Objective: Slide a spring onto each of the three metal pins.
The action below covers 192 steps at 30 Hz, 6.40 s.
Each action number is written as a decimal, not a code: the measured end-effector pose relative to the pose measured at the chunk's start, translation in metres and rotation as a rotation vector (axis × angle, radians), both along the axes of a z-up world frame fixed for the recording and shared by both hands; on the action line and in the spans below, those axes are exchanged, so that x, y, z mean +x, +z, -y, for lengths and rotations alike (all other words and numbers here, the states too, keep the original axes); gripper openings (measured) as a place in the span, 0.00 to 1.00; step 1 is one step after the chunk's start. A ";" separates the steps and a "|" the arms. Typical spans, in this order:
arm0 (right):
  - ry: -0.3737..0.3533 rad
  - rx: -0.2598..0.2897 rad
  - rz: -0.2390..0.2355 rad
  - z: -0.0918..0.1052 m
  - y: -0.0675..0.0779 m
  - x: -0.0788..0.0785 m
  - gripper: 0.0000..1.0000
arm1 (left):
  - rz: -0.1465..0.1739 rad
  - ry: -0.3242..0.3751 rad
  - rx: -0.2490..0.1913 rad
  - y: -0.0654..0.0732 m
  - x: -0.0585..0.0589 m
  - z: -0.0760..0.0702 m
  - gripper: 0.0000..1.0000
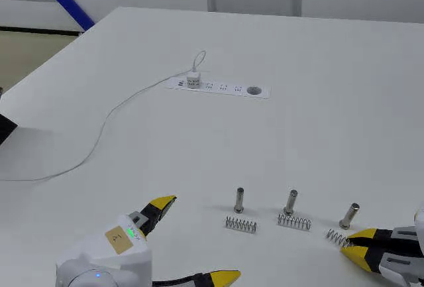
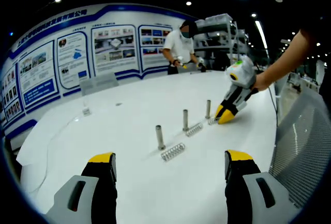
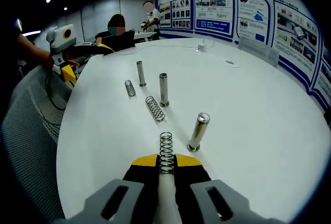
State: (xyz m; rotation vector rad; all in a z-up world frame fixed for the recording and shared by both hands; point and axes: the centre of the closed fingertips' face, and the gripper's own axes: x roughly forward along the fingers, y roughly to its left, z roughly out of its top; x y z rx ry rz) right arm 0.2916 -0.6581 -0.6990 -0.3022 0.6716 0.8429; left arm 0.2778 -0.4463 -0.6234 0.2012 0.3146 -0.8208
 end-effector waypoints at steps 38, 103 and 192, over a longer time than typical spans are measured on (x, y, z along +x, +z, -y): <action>0.159 0.023 0.096 -0.052 0.081 -0.020 0.11 | -0.020 -0.121 -0.080 0.021 0.000 0.032 0.73; 0.527 -0.072 0.134 -0.109 0.113 -0.058 0.11 | -0.104 -0.601 -0.097 0.043 -0.040 0.111 0.15; 0.443 0.189 0.132 -0.137 0.165 -0.056 0.11 | 0.024 -0.571 -0.095 0.057 -0.040 0.109 0.11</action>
